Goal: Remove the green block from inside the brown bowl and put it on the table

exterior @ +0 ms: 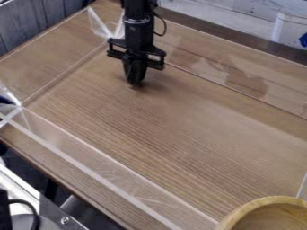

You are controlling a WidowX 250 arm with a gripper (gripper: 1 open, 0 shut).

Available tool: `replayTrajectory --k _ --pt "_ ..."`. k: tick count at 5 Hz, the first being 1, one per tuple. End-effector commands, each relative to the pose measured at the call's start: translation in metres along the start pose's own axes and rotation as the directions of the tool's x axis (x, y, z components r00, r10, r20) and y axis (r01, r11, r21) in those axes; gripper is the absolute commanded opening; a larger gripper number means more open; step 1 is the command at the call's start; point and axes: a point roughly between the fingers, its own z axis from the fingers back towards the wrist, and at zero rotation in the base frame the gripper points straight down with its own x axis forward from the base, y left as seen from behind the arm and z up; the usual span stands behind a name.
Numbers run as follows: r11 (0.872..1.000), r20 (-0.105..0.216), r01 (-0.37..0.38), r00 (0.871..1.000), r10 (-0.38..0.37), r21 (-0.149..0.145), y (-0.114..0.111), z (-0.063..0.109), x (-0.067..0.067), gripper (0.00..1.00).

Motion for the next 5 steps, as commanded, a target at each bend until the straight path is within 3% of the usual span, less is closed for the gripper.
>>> replayTrajectory --k 1,5 --pt "1.000 0.072 -0.017 0.997 0.017 0.006 0.0067 0.0218 0.0102 0.00" --pt "0.999 0.065 -0.032 0.997 0.032 -0.009 0.0081 0.0234 0.0114 0.00"
